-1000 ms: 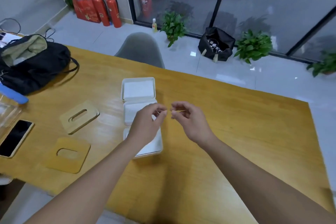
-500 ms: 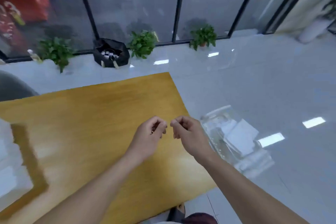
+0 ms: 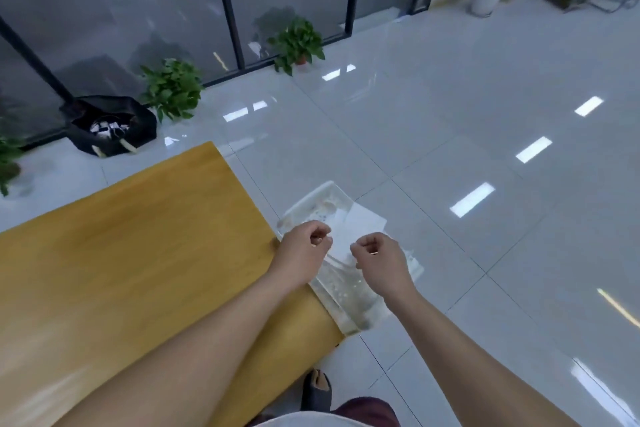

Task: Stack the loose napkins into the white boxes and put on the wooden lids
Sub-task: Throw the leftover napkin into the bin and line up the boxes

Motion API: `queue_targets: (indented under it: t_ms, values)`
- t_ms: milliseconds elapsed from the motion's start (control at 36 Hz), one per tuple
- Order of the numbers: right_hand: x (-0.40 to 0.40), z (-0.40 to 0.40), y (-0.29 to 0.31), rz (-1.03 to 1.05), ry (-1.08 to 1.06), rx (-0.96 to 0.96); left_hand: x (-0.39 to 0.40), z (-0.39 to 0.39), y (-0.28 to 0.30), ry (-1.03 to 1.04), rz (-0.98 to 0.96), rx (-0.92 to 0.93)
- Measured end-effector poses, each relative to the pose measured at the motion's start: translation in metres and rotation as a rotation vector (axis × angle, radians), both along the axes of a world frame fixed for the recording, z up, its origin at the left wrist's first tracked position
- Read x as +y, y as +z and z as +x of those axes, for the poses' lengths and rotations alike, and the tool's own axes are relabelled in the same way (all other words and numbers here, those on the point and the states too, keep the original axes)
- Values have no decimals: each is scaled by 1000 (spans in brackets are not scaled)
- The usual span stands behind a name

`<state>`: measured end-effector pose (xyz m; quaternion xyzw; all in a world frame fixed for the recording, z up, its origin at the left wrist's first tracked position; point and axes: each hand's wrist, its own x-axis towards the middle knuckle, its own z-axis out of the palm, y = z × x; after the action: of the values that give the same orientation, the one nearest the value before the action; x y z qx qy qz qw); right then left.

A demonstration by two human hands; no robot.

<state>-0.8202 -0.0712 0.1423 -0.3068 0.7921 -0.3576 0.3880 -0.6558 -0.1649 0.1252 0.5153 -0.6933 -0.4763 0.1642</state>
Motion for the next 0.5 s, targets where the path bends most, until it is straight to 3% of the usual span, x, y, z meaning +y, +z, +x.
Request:
queue_targets:
  t_ms: [167,306,500]
  values:
    - [3,-30,-17,130,42,236,-11,-34,-13,-105,39,-137]
    - [-6,-40,-30,152,41,166,-12,-47,-20,-179,21,-282]
    - [-15,-40,-31,72,-83,21,-14,-55,-27,-185,13,-333]
